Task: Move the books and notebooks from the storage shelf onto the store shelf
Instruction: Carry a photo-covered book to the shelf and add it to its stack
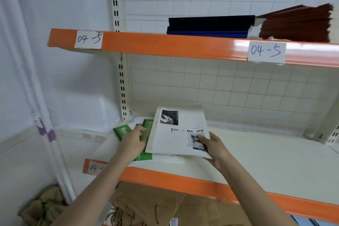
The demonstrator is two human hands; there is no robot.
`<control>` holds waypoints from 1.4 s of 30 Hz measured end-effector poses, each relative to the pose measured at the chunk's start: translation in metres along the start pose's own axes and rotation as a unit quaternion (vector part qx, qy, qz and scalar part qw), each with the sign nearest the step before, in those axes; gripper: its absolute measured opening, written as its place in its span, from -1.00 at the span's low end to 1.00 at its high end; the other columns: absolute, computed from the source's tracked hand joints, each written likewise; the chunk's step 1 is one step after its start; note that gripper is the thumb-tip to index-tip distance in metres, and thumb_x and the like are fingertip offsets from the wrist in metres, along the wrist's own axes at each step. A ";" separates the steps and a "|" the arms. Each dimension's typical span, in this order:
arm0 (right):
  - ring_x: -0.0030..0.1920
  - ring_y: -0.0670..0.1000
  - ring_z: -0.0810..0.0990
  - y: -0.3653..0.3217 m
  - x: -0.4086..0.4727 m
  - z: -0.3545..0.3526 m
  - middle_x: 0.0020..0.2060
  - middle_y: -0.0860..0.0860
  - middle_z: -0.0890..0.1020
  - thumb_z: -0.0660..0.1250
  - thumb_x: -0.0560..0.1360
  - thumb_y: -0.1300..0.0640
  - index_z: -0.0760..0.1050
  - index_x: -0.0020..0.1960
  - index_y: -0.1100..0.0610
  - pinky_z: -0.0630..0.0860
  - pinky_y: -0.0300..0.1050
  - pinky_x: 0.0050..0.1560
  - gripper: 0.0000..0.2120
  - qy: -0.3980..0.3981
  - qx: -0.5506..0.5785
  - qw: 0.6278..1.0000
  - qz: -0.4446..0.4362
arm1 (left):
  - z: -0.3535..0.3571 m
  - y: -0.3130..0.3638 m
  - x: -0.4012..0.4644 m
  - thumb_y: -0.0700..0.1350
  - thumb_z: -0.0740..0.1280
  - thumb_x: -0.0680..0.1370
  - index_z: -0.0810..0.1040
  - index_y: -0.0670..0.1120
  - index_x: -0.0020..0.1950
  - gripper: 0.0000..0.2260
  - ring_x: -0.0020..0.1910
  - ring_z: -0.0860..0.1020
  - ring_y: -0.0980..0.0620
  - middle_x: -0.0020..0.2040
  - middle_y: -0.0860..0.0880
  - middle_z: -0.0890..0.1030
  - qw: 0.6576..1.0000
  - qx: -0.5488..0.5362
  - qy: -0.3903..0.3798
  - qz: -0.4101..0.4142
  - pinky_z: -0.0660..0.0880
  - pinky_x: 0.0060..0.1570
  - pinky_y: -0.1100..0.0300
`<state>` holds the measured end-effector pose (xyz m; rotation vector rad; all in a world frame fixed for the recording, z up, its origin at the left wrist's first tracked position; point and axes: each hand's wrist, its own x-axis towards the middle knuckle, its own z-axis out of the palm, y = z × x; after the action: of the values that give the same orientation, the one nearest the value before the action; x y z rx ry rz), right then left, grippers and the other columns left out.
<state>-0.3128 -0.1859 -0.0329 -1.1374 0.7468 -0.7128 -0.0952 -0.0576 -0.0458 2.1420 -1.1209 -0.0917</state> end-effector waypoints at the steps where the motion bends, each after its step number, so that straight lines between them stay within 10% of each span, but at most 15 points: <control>1: -0.24 0.06 0.64 -0.002 -0.002 -0.008 -0.11 0.14 0.65 0.15 0.61 0.28 0.46 0.16 0.22 0.54 -0.18 -0.45 -0.83 0.004 -0.001 1.000 -0.002 | 0.005 0.004 -0.001 -0.14 0.34 0.52 0.43 -0.09 0.28 -0.66 0.06 0.57 -0.02 0.14 -0.04 0.59 0.999 0.045 -0.008 0.020 0.52 0.05 0.06; 7: -0.24 0.05 0.64 -0.016 -0.020 -0.066 -0.11 0.13 0.65 0.14 0.62 0.29 0.48 0.14 0.20 0.54 -0.18 -0.45 -0.82 0.032 0.008 0.999 -0.009 | 0.048 0.050 -0.004 -0.26 0.41 0.42 0.32 -0.09 0.37 -0.45 0.14 0.52 -0.06 0.21 -0.07 0.52 0.978 0.176 -0.051 0.097 0.52 0.05 0.02; 17: -0.23 0.06 0.63 -0.042 -0.071 -0.219 -0.13 0.13 0.65 0.15 0.62 0.29 0.48 0.08 0.19 0.57 -0.15 -0.41 -0.85 0.105 0.010 0.994 -0.021 | 0.147 0.184 -0.037 0.01 0.38 0.43 0.32 -0.06 0.27 -0.52 0.14 0.49 -0.09 0.16 -0.05 0.51 0.970 0.135 -0.143 0.142 0.50 0.03 -0.02; 42: -0.32 0.05 0.61 -0.085 -0.213 -0.527 -0.21 0.13 0.64 0.19 0.60 0.29 0.47 -0.01 0.18 0.56 -0.15 -0.45 -0.90 0.314 0.047 0.945 -0.078 | 0.347 0.462 -0.129 -0.03 0.33 0.48 0.26 -0.08 0.38 -0.49 0.28 0.40 -0.11 0.30 -0.08 0.42 0.923 0.124 -0.221 0.289 0.44 0.14 -0.02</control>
<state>-0.8733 -0.3107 -0.0462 -0.8850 1.1483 -1.2622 -0.6226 -0.3272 -0.0529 1.9541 -2.0888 -0.1740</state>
